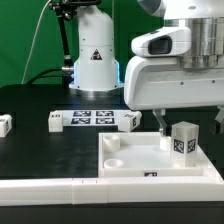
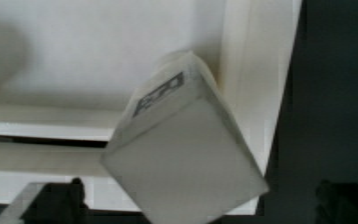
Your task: Assemble one leg
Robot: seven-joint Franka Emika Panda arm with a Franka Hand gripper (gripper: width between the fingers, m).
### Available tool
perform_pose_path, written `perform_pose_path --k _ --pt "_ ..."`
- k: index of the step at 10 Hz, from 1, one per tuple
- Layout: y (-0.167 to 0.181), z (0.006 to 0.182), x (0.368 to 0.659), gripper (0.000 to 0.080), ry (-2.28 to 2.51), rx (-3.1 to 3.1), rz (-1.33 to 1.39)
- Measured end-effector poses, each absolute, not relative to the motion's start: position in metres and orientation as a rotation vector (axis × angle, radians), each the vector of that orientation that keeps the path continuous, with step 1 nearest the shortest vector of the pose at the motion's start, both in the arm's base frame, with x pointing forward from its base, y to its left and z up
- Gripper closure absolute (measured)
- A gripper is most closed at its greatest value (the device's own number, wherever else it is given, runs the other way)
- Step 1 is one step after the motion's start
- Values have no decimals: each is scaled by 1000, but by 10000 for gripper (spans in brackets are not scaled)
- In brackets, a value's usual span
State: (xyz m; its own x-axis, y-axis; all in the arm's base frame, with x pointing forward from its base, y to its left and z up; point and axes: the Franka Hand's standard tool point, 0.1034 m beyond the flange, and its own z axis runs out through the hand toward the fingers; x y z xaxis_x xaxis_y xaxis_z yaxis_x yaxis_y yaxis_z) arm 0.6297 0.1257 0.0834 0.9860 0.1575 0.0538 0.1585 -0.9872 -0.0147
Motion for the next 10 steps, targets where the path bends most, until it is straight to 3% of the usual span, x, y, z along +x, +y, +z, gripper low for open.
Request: perform_pose_path --k 5,6,7,8,9,10 --pt "123 83 630 150 -652 -3060 -85" --pt "123 83 630 267 -652 -3060 -84" --pt "123 83 630 267 -652 -3060 -84" --pt "123 83 630 451 -641 -3062 -84" --pt "123 83 630 510 -587 -3071 -84" --pt "123 83 630 510 -590 -3071 -84"
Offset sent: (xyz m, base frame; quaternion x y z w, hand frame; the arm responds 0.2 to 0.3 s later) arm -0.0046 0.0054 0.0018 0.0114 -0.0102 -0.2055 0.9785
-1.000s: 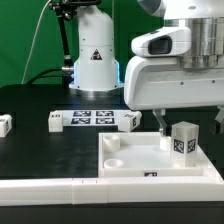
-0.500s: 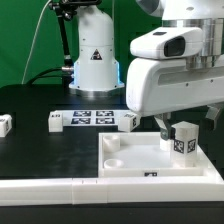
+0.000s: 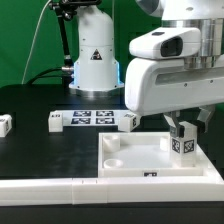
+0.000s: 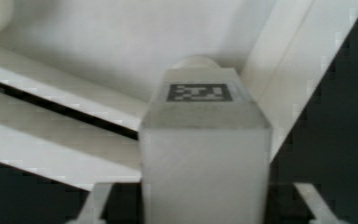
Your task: Assemble one leg
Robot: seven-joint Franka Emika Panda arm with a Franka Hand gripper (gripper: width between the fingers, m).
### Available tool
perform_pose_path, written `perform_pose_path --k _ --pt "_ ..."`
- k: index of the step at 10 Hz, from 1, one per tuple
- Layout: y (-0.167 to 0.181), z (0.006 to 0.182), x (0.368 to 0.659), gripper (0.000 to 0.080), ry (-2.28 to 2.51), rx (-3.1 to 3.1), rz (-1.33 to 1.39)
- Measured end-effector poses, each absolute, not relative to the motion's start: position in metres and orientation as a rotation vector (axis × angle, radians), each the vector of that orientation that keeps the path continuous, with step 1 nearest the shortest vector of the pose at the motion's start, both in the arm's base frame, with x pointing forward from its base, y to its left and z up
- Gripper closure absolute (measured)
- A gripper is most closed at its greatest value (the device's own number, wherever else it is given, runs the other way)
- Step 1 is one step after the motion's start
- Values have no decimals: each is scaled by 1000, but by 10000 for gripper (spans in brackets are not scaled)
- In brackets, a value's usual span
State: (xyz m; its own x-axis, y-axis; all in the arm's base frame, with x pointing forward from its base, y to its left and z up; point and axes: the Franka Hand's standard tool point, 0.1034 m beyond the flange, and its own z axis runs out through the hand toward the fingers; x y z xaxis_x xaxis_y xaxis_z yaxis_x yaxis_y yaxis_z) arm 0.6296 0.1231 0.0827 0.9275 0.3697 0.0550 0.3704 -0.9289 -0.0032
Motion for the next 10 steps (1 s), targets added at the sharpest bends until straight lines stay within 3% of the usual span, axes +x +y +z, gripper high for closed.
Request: perform_pose_path --k 10 --pt "112 82 628 509 1334 -2750 -19"
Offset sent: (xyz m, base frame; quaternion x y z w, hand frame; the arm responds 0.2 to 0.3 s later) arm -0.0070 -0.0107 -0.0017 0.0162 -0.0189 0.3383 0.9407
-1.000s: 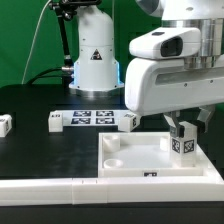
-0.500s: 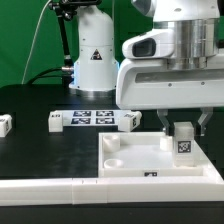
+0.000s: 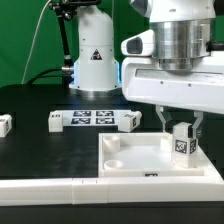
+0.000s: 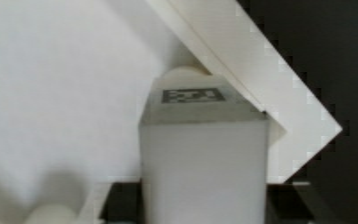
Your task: Assemble one leg
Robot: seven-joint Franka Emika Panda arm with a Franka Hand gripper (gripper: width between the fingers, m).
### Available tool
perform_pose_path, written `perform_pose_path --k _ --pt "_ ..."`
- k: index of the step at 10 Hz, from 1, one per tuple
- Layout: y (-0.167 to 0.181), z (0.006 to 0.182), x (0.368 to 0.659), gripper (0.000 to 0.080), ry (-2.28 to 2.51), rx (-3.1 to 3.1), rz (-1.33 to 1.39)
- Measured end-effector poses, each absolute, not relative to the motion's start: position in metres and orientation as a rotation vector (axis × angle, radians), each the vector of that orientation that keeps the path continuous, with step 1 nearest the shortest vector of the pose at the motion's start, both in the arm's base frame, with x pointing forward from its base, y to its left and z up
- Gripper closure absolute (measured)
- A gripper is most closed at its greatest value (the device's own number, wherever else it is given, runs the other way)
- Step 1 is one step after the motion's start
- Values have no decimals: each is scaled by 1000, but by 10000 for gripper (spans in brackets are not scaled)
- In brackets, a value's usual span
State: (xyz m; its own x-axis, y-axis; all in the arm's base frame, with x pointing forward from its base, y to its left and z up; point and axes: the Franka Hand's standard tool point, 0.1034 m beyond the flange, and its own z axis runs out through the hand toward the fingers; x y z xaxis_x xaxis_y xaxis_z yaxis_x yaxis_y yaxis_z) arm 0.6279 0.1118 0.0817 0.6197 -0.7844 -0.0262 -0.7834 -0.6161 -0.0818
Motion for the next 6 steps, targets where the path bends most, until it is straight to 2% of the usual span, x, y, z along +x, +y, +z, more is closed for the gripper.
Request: perform_pose_path --k 2,6 --pt "112 82 628 509 1622 -2581 3" --pt "111 82 628 509 1661 -2555 5"
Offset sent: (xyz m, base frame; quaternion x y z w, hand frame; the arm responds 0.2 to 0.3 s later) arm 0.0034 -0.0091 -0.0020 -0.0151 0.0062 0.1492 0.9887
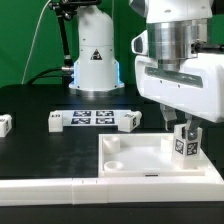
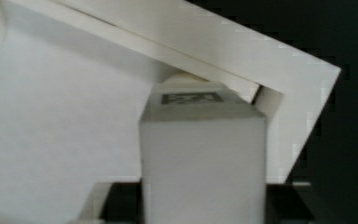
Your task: Assemble one leg
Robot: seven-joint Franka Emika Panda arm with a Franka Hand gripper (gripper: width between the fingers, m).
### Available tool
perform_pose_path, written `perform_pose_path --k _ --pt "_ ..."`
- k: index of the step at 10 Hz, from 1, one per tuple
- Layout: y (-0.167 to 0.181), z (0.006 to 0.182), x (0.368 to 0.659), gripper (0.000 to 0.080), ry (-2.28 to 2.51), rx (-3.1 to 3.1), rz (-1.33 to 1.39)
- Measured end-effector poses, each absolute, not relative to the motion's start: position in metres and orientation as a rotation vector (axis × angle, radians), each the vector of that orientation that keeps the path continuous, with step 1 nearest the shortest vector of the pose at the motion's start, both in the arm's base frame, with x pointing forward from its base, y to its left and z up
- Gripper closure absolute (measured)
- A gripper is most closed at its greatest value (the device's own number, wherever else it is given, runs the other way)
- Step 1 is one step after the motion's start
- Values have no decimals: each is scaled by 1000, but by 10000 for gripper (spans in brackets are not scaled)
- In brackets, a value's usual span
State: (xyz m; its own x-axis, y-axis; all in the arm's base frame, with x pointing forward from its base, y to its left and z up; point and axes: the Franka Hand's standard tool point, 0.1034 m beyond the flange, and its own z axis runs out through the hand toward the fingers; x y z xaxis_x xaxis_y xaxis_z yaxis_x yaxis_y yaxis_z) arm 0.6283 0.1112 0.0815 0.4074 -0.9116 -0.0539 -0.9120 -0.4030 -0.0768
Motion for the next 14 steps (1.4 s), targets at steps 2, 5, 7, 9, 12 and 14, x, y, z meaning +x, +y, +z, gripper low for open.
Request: perform_pose_path --k 2,5,7,9,12,14 --pt "113 84 630 219 1556 -2626 7" --pt "124 85 628 161 1112 -2858 -21" --pt "126 85 628 152 736 -2984 -38" --pt "126 83 628 151 480 -3040 -43" --pt "124 81 627 151 23 -3092 -55" --pt "124 81 627 151 -224 -3095 -61"
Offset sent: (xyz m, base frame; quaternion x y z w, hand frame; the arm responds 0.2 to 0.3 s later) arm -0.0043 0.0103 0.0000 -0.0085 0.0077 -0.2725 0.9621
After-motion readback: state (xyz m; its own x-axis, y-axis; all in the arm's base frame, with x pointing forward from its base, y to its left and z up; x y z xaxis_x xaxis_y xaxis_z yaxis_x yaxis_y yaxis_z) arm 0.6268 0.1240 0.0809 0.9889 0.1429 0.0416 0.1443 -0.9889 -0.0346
